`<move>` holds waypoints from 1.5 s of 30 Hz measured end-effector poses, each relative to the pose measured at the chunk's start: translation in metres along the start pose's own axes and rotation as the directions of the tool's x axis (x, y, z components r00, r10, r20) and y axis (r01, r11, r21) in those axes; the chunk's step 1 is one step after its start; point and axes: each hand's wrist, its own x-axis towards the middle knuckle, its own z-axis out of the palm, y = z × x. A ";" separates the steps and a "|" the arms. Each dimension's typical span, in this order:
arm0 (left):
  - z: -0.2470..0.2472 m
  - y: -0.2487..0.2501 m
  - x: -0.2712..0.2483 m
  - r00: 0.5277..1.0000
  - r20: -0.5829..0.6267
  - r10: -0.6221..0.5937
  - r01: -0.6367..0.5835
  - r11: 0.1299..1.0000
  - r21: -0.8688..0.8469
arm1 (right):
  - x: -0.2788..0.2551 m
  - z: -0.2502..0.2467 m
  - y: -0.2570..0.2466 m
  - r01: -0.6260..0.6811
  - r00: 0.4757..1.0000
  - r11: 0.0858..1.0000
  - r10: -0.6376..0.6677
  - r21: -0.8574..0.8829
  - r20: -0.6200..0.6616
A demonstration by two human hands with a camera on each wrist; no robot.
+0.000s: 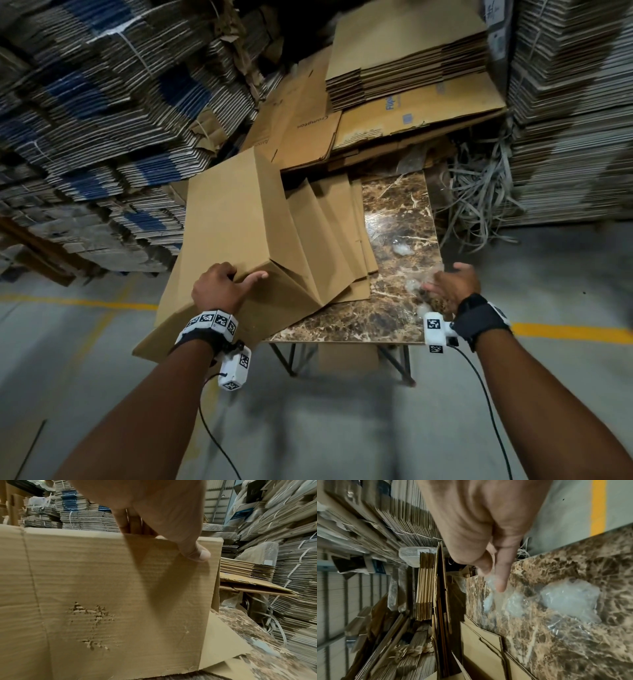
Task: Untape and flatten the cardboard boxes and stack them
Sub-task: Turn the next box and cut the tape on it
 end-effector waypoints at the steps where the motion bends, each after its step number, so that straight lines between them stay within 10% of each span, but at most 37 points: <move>1: 0.001 0.000 -0.002 1.000 -0.007 0.002 -0.002 1.000 -0.002 | 0.001 -0.001 0.000 0.005 0.999 1.000 -0.005 -0.002 -0.042; 10: 0.002 0.002 -0.004 0.999 -0.037 0.003 -0.002 1.000 0.018 | 0.018 0.003 0.015 0.136 0.977 0.814 -0.205 -0.564 -0.060; 24: 0.009 -0.002 0.004 0.999 -0.037 0.022 -0.022 1.000 0.012 | 0.025 0.000 0.030 0.174 0.951 0.500 -0.308 -0.848 0.014; 30: 0.003 0.025 0.004 0.998 0.054 -0.038 0.030 0.988 0.155 | 0.028 -0.014 0.026 0.066 0.986 0.665 -0.156 -0.744 -0.051; 38: 0.003 0.058 0.006 0.933 0.220 -0.284 0.255 0.955 0.152 | 0.009 -0.012 -0.006 0.088 0.995 0.498 -0.083 -0.863 0.054; 45: 0.009 0.062 -0.006 0.912 0.268 -0.312 0.318 0.948 0.021 | -0.041 0.015 -0.010 0.129 0.941 0.647 -0.320 -0.751 -0.114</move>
